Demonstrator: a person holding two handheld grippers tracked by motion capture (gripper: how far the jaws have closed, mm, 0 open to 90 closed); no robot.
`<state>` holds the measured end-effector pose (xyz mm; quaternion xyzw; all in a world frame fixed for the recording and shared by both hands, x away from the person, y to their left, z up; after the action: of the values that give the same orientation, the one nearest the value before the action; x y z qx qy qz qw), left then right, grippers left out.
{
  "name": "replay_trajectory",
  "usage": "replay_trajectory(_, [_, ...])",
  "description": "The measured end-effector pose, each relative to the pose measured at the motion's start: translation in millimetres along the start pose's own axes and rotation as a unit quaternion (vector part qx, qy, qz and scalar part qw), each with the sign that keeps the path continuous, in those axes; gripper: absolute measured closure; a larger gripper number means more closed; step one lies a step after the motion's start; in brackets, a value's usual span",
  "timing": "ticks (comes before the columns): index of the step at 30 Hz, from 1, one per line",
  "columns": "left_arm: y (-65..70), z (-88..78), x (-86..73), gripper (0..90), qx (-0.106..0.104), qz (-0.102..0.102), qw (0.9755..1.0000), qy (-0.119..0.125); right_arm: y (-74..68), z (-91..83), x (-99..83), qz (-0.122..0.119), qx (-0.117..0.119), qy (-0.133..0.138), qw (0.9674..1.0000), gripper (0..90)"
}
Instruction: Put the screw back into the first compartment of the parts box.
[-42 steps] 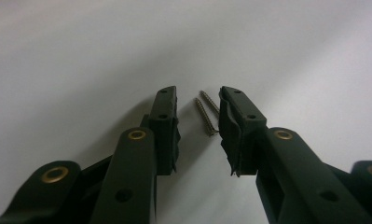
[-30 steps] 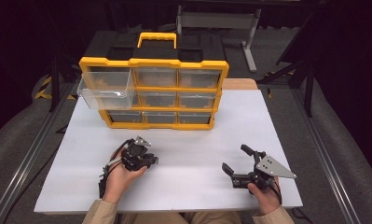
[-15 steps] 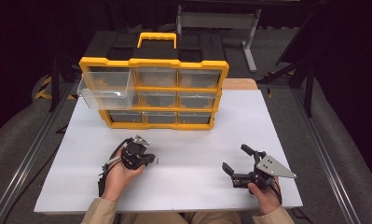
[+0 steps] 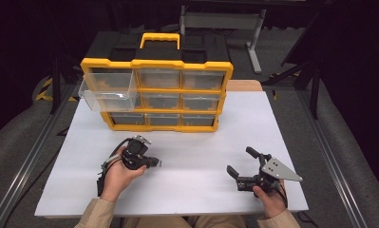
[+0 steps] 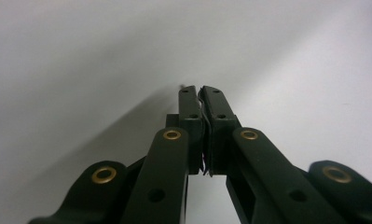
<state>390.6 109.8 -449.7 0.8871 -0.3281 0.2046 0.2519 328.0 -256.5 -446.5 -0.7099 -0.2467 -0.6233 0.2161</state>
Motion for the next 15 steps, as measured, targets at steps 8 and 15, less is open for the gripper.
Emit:
replay_trajectory(8, [21.2,-27.0,17.5,87.9,-0.040,0.022,0.9989,-0.009,-0.4,0.0,0.1,0.000,0.001,0.000,1.0000,2.7])
replay_trajectory(15, [39.3,-54.0,35.3,87.8,-0.061,0.045,0.9965,-0.035,-0.6,0.2,-0.2,0.000,0.002,0.000,1.0000,2.8])
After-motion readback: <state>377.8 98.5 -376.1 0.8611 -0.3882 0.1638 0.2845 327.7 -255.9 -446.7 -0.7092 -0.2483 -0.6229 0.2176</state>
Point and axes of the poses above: each handheld gripper's, and its own axes: z roughly forward along the jaws, x roughly out of its top, y roughly to its right, the point moved 3 cm from there along z, roughly forward along the jaws, and after that the axes turned 2 degrees about -x, right-handed, at the moved point
